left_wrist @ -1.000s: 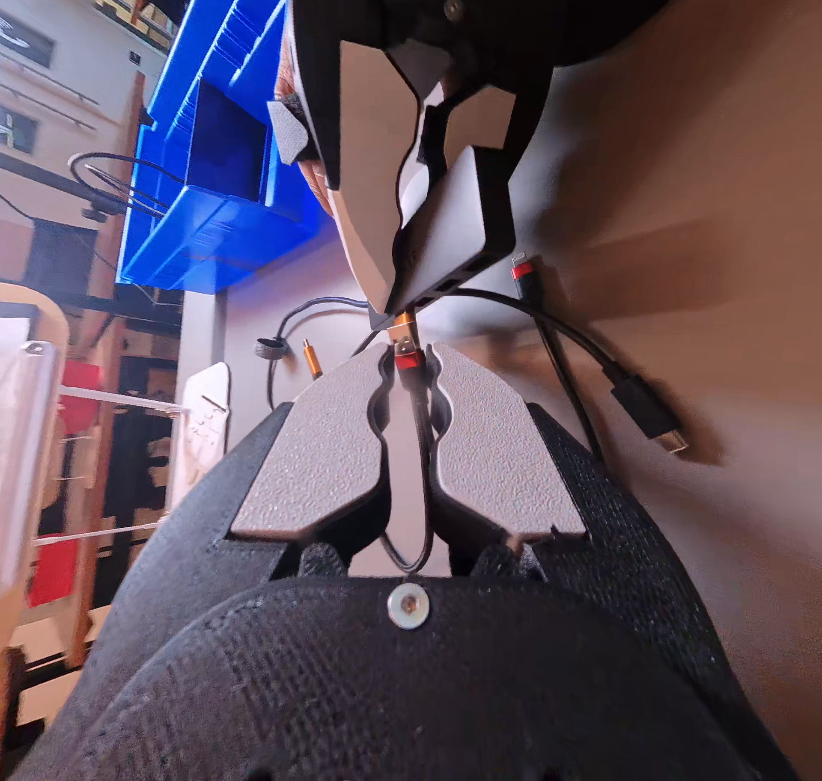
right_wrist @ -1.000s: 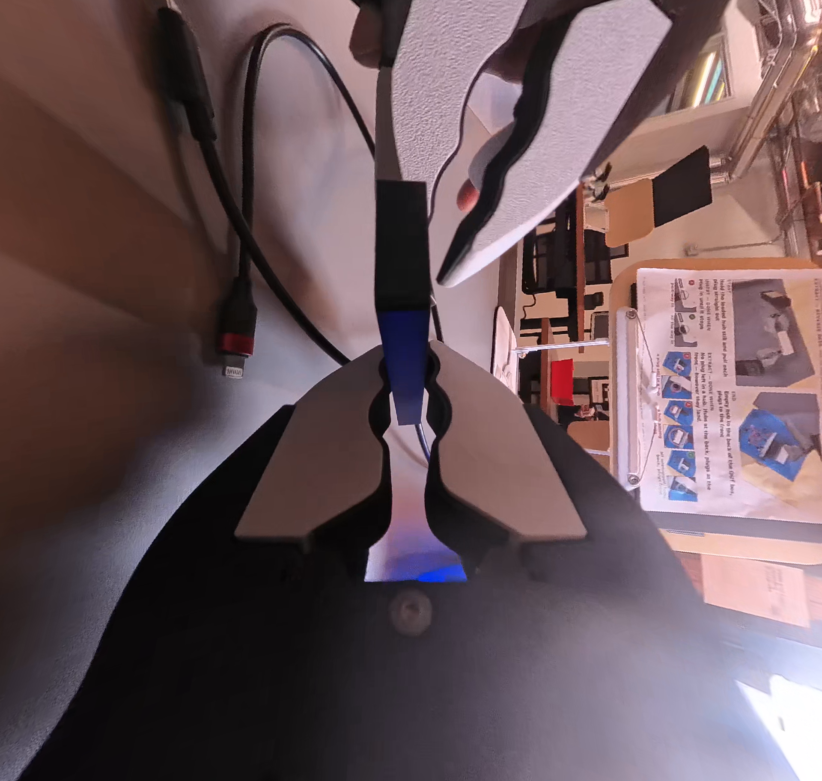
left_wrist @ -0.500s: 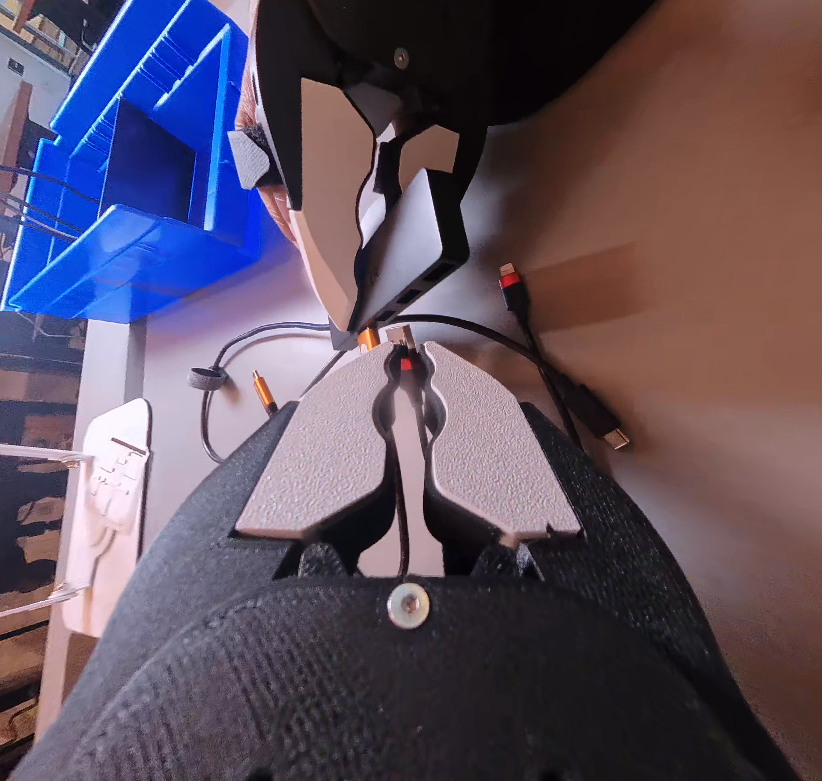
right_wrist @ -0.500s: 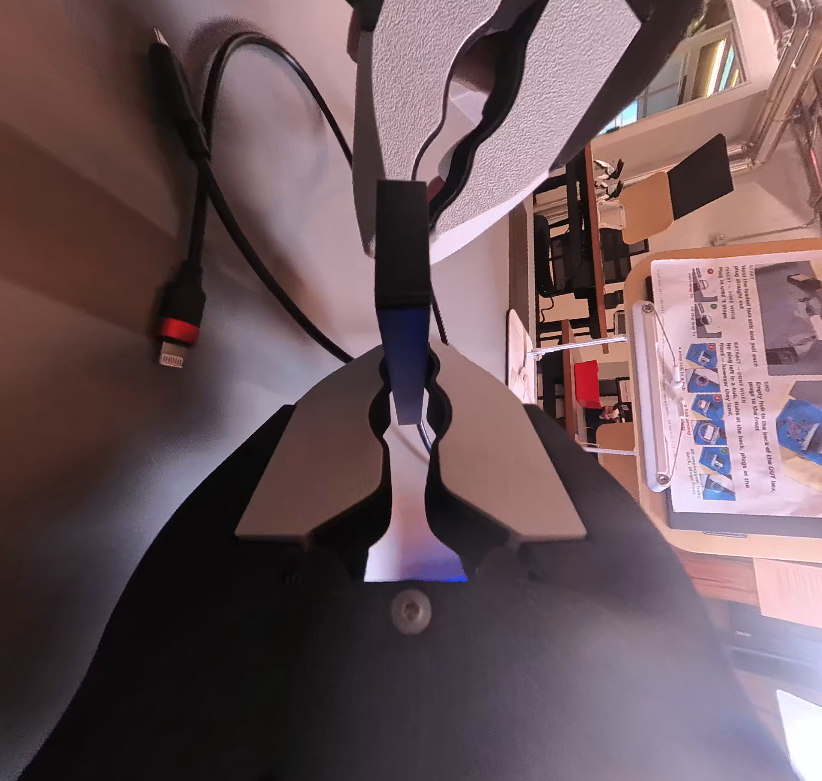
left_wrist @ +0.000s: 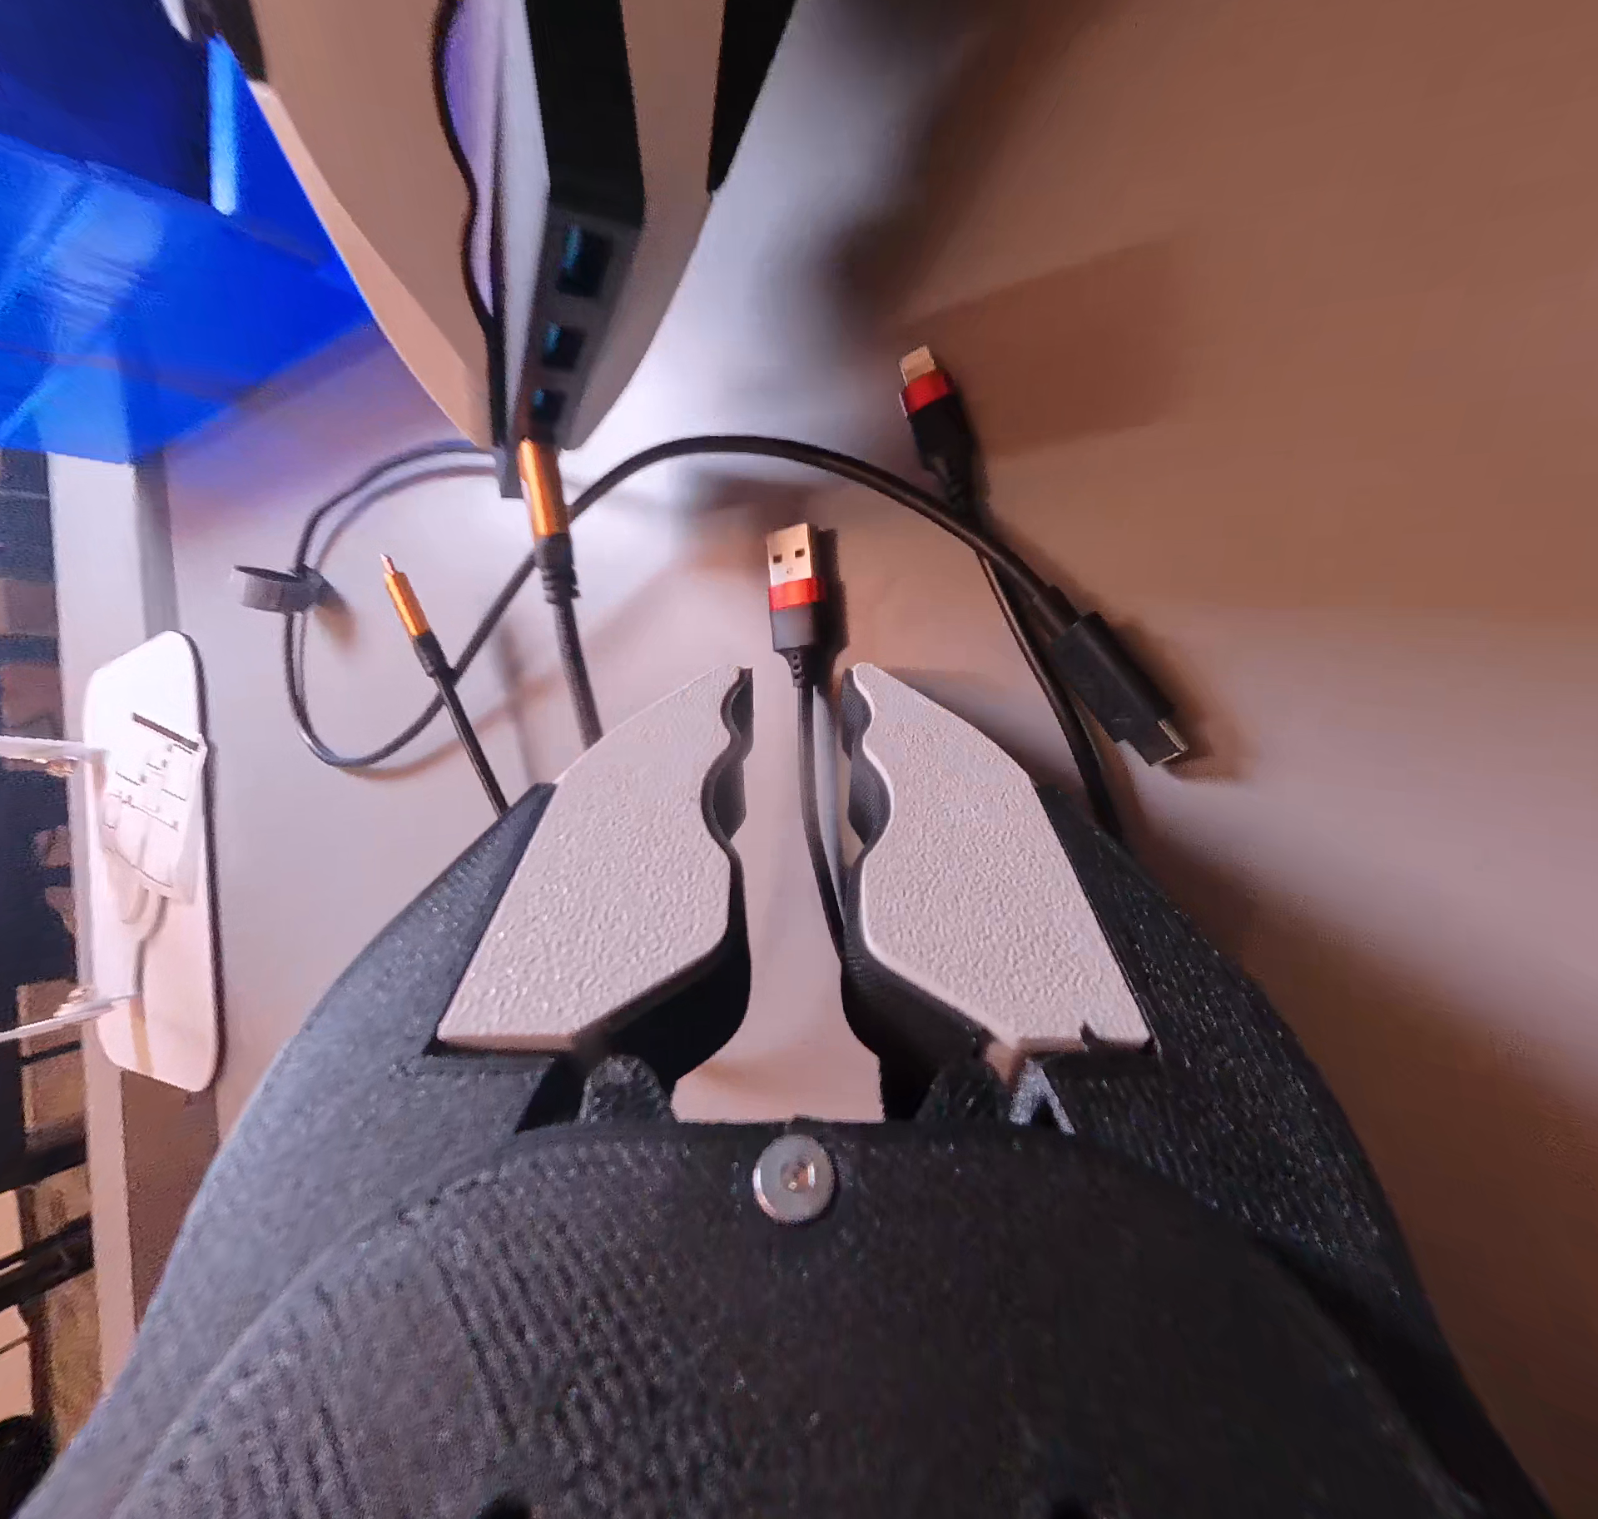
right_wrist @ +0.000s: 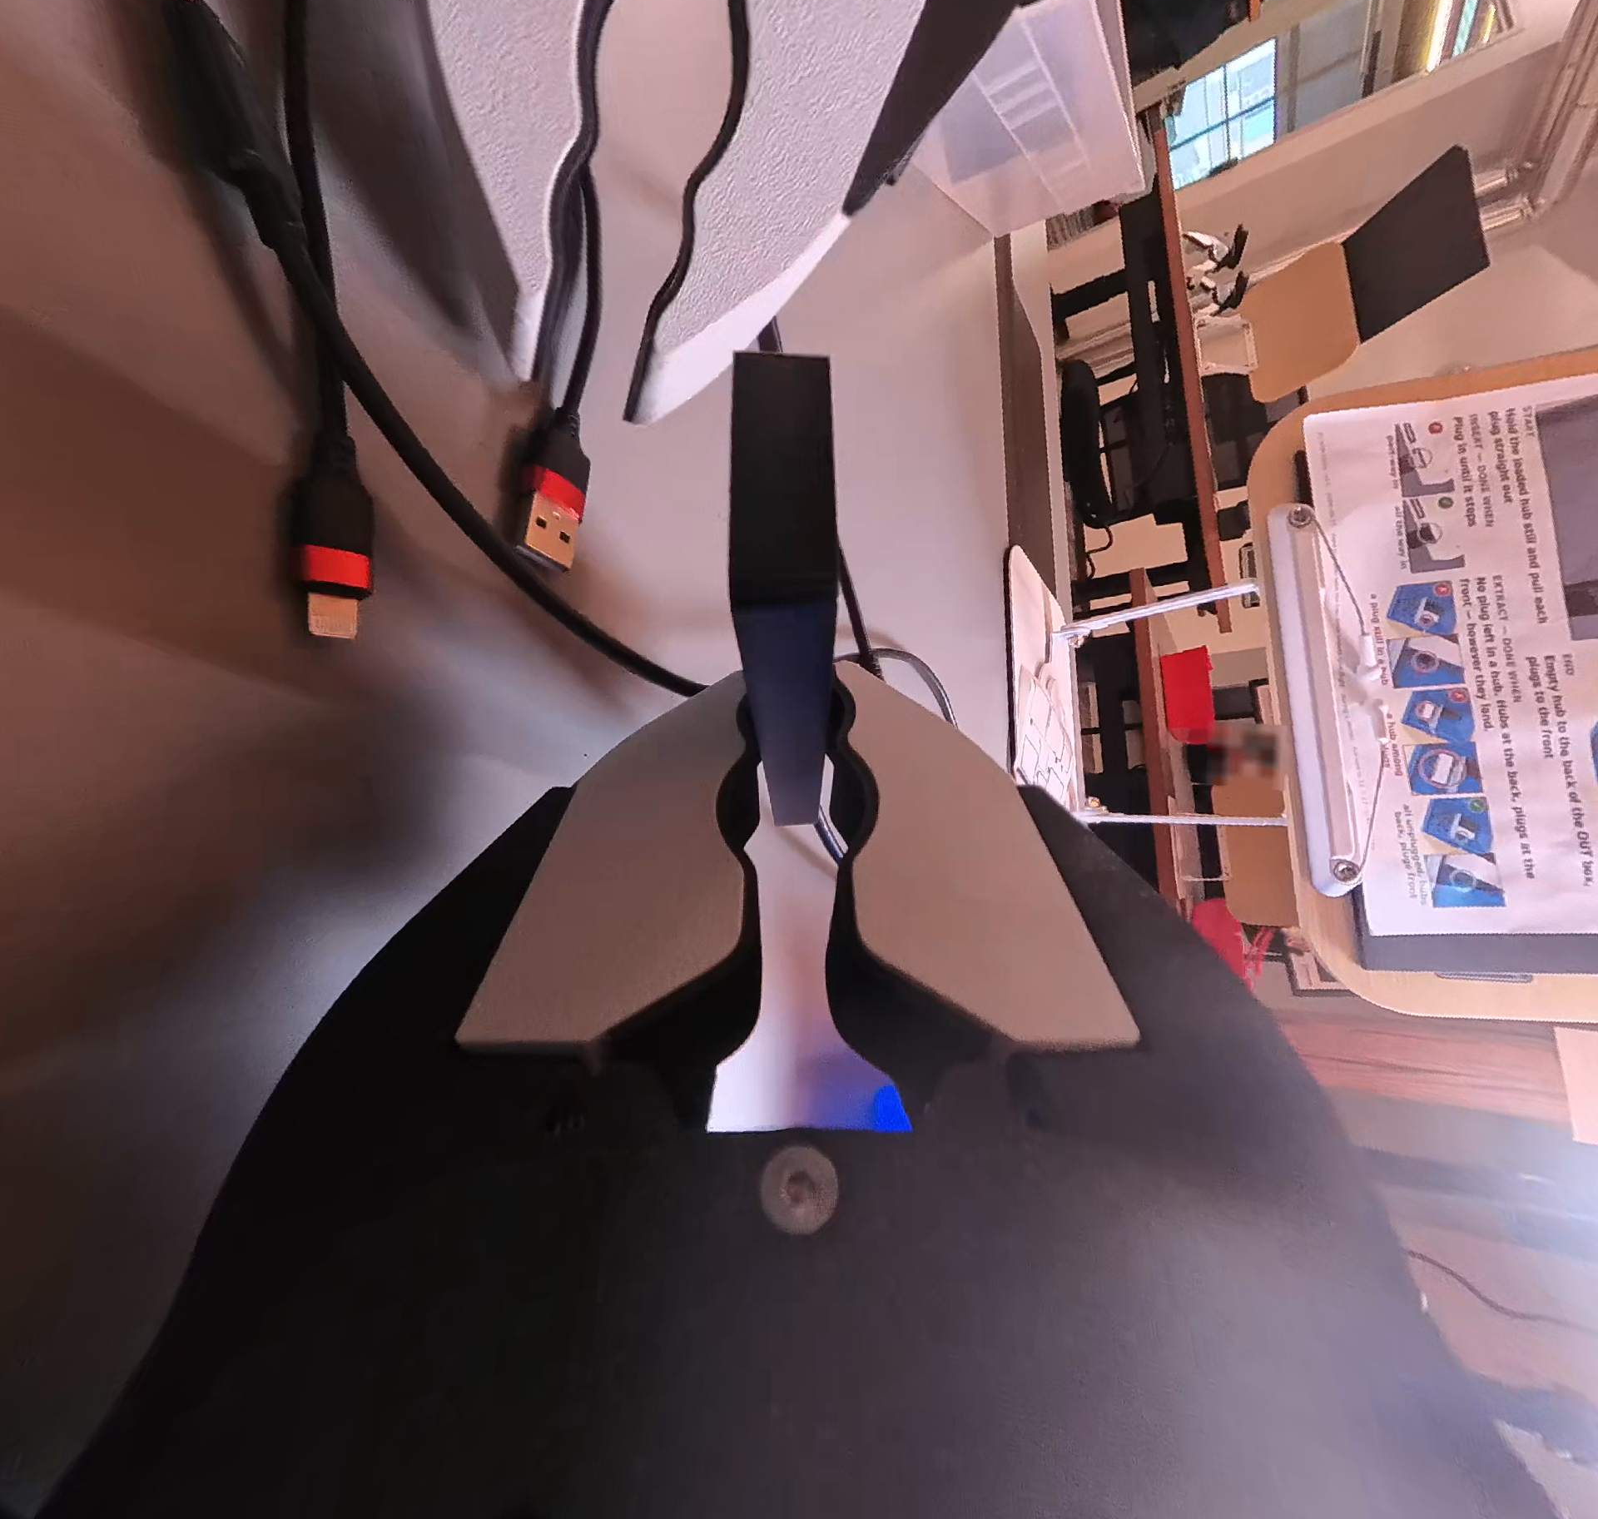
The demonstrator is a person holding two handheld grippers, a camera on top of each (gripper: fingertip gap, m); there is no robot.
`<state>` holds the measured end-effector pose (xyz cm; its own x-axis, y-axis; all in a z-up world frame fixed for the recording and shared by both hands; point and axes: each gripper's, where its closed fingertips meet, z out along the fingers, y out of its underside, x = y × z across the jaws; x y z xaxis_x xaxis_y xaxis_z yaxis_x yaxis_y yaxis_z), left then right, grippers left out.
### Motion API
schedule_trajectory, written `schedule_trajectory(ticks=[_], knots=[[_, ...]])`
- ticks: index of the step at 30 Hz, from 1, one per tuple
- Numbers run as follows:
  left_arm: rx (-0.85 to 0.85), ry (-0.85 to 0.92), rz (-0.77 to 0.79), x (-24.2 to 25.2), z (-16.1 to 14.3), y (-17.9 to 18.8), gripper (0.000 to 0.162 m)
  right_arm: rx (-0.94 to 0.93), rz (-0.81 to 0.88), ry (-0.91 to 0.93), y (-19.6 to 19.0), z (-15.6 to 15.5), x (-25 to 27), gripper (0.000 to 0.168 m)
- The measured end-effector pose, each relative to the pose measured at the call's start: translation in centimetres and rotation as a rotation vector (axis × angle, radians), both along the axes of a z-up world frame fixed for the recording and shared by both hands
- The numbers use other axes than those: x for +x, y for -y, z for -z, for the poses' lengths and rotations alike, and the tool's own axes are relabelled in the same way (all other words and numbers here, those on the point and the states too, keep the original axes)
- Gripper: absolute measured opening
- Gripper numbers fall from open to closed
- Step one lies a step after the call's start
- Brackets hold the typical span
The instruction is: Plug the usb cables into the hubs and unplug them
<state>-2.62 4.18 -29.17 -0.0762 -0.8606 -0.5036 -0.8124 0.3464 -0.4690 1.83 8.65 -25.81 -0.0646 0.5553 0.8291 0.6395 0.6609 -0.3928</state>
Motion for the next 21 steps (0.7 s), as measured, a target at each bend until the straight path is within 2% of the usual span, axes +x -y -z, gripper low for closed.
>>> schedule_trajectory(ticks=[7, 17, 19, 21], knots=[[-0.206, -0.018, -0.040, -0.1, 0.7, 0.1, 0.008, -0.017, 0.016, -0.021, -0.3, -0.4, 0.5, 0.012], [-0.214, -0.038, -0.031, 0.2, 0.8, -0.5, 0.004, -0.040, 0.009, -0.062, -0.2, -1.1, 1.0, 0.012], [-0.233, 0.005, -0.012, 0.3, 0.4, -0.1, 0.004, -0.036, 0.007, -0.071, -0.2, -1.3, 1.1, 0.012], [-0.346, 0.100, -0.028, 0.4, -1.1, 0.5, 0.004, -0.035, 0.001, -0.088, -0.1, -1.6, 1.2, 0.012]])
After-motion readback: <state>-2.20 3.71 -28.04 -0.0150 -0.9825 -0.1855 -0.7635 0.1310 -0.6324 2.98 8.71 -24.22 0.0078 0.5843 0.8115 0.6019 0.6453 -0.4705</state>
